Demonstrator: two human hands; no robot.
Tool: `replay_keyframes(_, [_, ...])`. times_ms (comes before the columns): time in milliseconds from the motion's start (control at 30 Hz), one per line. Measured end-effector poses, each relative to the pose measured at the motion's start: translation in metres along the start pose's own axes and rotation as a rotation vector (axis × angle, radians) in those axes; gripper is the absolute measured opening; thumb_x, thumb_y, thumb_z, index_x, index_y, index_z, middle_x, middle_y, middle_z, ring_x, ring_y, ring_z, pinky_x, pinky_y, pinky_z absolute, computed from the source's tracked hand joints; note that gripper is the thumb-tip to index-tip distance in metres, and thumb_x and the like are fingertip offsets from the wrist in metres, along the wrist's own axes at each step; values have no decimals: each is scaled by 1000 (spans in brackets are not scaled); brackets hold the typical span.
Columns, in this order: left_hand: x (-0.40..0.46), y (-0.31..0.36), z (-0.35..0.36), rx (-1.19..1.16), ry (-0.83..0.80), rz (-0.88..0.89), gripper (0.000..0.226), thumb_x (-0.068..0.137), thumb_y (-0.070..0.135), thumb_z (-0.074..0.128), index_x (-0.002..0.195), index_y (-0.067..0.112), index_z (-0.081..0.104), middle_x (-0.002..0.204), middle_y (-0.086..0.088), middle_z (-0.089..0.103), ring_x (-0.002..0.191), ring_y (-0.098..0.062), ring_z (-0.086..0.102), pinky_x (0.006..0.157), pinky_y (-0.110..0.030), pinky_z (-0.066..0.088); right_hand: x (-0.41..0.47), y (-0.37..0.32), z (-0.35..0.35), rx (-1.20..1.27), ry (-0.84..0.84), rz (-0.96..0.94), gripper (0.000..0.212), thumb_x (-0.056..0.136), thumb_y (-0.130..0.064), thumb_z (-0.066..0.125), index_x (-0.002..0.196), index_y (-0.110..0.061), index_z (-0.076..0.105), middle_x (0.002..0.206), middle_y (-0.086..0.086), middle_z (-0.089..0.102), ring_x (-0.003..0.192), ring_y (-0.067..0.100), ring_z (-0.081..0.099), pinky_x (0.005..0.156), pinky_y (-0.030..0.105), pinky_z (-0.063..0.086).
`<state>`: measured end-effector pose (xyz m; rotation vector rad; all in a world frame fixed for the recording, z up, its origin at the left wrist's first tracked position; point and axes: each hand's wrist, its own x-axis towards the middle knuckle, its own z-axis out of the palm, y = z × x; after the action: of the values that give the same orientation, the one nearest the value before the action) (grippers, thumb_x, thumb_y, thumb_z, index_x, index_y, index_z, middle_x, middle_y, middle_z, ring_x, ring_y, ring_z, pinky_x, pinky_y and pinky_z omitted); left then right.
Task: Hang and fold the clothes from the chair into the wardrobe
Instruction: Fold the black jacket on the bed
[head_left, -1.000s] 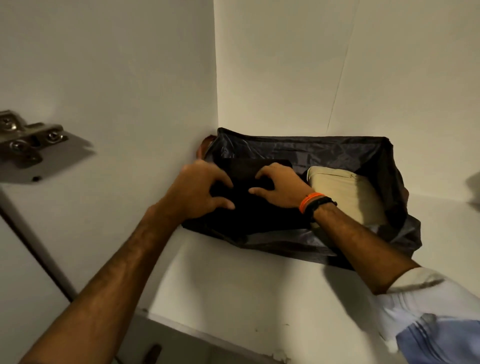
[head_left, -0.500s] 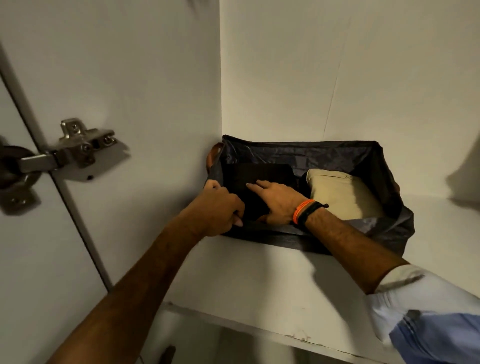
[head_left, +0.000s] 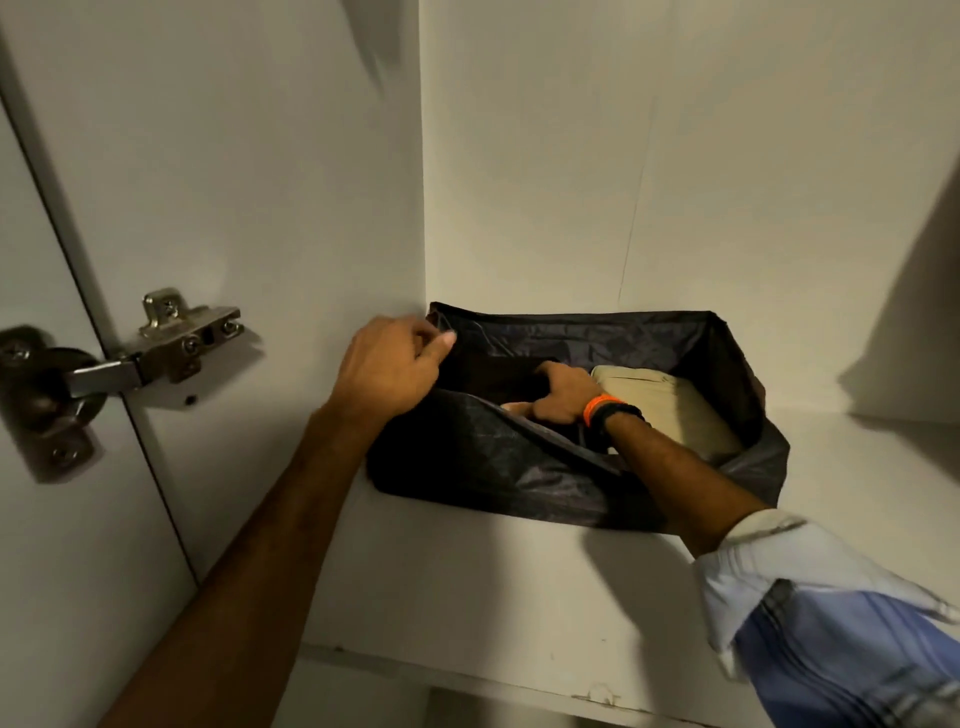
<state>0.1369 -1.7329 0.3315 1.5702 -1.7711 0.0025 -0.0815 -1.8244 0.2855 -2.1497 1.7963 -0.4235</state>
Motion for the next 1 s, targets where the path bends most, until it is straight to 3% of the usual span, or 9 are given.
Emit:
replay_keyframes(67, [18,2,0,111,-119,-179,38,90,42,68,121,20,66,123,-8,65,112,-26,59,95,-34,45,3,12,2,77,-9,145,90,77,-62,71,144,-9,43,145,11,50,129,30,50,108,36,41])
replay_keyframes(200, [37,4,10,179,-281,-297,74,73,47,82,129,10,50,130,-14,56,118,-33,54,98,-39,45,4,31,15,293,-155,272,95,84,-63,64,150,-4,33,155,12,36,138,32,41,116,39,34])
replay_keyframes(367, [42,-3,12,244,-107,-358,84,81,16,75,145,-6,25,130,-24,53,120,-39,53,99,-40,46,17,38,24,540,-134,252,100,75,-56,77,149,-4,35,151,10,42,133,33,46,112,44,40])
replay_keyframes(433, [43,-7,12,230,-59,-354,81,79,13,75,141,-7,27,127,-24,55,117,-38,55,97,-39,47,30,42,32,699,-120,235,117,52,-62,88,144,-7,43,145,10,51,124,32,55,104,46,48])
replay_keyframes(567, [42,-8,11,224,-64,-358,60,80,14,76,128,-2,43,116,-20,59,106,-34,58,90,-38,50,28,30,43,615,-181,187,89,80,-53,73,147,-7,40,147,10,47,129,32,50,109,44,42])
replay_keyframes(733, [45,-13,11,216,-11,-321,19,85,13,70,100,2,67,93,-10,63,83,-25,56,80,-33,50,31,25,38,616,-188,240,83,81,-45,73,146,-5,40,145,12,49,124,33,53,106,45,46])
replay_keyframes(833, [43,-12,13,240,-9,-324,20,85,14,71,101,2,67,100,-16,66,92,-31,63,81,-34,52,28,18,37,670,-159,204,68,96,-23,64,150,-2,30,150,11,42,134,32,46,110,36,39])
replay_keyframes(900, [42,-11,13,262,-25,-332,24,84,13,73,103,1,65,104,-17,65,97,-33,63,81,-34,51,28,16,38,664,-141,174,74,98,-26,61,154,-1,19,157,11,33,141,29,37,114,32,32])
replay_keyframes(1000, [43,-10,10,261,-32,-338,25,84,12,72,104,0,64,104,-18,64,97,-33,62,78,-32,49,29,20,46,605,-163,199,69,98,-34,58,152,-2,29,155,11,37,138,30,41,113,32,34])
